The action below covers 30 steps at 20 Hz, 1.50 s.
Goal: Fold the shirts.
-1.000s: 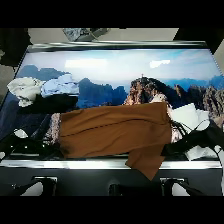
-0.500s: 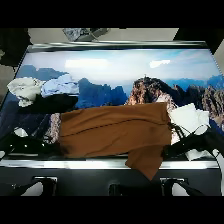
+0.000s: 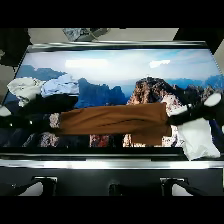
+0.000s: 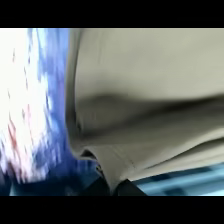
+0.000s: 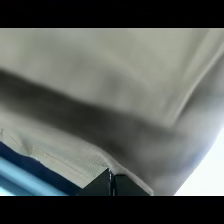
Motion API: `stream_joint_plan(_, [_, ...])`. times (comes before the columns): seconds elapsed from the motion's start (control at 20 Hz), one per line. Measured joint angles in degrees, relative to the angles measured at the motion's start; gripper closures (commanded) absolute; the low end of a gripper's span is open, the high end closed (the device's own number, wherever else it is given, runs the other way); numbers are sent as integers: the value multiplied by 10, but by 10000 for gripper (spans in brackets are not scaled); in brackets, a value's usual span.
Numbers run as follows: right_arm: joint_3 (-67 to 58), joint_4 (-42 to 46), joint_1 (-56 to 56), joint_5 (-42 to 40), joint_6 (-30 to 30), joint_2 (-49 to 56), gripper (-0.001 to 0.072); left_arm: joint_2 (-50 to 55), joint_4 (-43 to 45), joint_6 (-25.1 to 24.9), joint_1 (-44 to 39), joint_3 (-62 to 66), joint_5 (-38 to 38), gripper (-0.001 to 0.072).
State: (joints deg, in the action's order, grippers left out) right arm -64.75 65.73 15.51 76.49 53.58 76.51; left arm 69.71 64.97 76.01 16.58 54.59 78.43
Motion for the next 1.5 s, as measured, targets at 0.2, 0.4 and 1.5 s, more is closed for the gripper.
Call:
stream_joint_plan(0.2, [-141, -29, -14, -37, 26, 125, 676, 113, -4, 20, -14, 127, -7, 687])
stream_joint_plan(0.4, [-207, -45, -32, -80, 42, 216, 674, 229, -3, 36, -40, 209, -12, 686])
stream_joint_plan(1.5, [-240, -3, -21, 51, 10, 308, 138, 137, -5, 40, -81, 268, 13, 111])
